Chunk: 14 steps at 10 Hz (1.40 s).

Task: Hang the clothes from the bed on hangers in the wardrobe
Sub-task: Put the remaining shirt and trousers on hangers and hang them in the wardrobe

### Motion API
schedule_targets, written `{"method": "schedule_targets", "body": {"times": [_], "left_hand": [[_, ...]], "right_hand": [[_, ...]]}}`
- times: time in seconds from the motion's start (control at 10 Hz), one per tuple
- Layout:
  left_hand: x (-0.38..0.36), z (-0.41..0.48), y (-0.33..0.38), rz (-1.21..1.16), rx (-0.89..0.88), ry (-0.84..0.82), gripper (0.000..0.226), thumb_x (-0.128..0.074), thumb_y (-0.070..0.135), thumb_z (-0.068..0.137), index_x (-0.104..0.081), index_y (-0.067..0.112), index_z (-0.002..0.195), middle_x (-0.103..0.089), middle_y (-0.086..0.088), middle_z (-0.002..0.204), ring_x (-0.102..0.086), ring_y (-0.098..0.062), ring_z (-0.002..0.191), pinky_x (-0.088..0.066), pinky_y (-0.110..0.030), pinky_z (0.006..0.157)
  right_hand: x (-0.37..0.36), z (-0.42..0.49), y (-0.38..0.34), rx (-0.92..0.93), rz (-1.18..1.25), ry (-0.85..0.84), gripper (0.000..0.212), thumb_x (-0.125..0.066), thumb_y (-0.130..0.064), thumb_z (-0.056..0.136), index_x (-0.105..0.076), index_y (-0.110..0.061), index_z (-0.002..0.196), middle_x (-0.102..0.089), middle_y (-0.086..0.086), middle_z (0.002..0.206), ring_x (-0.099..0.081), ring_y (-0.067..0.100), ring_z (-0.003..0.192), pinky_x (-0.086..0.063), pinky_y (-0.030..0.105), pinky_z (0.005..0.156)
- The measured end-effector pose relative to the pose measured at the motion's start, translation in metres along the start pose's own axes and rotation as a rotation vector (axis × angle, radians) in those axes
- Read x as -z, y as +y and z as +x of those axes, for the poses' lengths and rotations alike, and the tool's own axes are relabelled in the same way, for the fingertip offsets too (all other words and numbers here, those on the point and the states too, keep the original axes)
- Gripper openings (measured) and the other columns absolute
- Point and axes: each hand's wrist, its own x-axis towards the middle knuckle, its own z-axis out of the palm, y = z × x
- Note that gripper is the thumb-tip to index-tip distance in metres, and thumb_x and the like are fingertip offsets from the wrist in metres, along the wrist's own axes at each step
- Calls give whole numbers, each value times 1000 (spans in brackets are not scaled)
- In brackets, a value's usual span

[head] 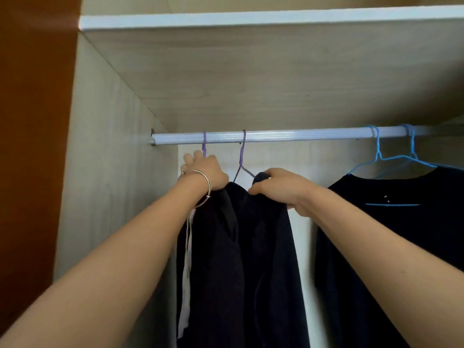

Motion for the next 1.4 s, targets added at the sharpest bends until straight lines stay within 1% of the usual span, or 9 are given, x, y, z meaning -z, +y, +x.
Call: {"method": "schedule_targets", "body": {"times": [0.1,0.2,0.4,0.6,0.8,0.9,1.0,1.2,1.4], "left_hand": [[5,-8,-24,-330,100,-193,35,-47,32,80,-55,5,100,-59,-11,100,-60,-27,89,-46,-23,71],[7,-14,-30,-503,136,-279,20,-40,17,88,-45,10,70,-50,-2,54,-39,-16,49,-30,-14,41],[15,-13,-46,-460,123,-161,23,-37,4,89,-48,5,69,-49,-11,66,-44,-24,51,-31,-15,28],[27,-15,-71,-478,165,-120,30,-41,6,92,-55,-8,115,-55,-28,124,-56,-34,101,-43,-31,59],[27,-16,-75,-441,186,-136,35,-35,7,95,-50,-9,122,-51,-25,131,-52,-33,109,-38,-27,79],[24,-16,-77,-449,190,-153,31,-36,10,95,-55,-4,116,-57,-23,121,-54,-35,111,-45,-28,86],[26,-20,-79,-462,202,-166,24,-43,17,91,-52,11,70,-54,-9,73,-51,-23,62,-42,-26,52],[36,-37,-82,-388,209,-215,19,-56,26,85,-54,9,93,-54,-9,83,-49,-20,62,-38,-24,52],[45,-66,-72,-201,251,-261,19,-44,13,90,-51,7,74,-50,-10,68,-46,-22,54,-41,-18,39]], "right_hand": [[-4,8,-6,-68,40,-42,4,-55,-14,86,-56,-10,88,-58,4,80,-55,14,67,-43,22,53],[-11,17,-9,-160,111,-94,6,-53,-13,87,-58,-12,87,-58,5,81,-55,19,71,-46,25,61],[-39,30,-8,-100,285,34,32,-43,5,83,-58,5,111,-56,14,88,-51,23,61,-40,27,58],[-69,40,-25,-63,186,-31,21,-39,-3,91,-56,1,103,-46,8,69,-43,18,56,-34,24,51],[-86,44,-48,-15,-23,-77,27,-41,-5,93,-40,-8,67,-42,6,69,-49,22,73,-40,25,64],[-95,47,-56,-3,-90,-101,8,-41,-7,93,-46,-2,91,-52,16,95,-58,31,97,-47,32,77],[-98,39,-57,6,52,-208,13,-48,-11,90,-48,-6,102,-54,11,96,-57,19,73,-50,23,57],[-96,14,-27,-9,395,-193,26,-51,-15,84,-53,-13,110,-58,3,93,-52,11,70,-41,23,58],[-82,-1,-14,33,33,-70,13,-42,-16,88,-48,-9,79,-52,7,82,-51,24,75,-41,28,59]]}}
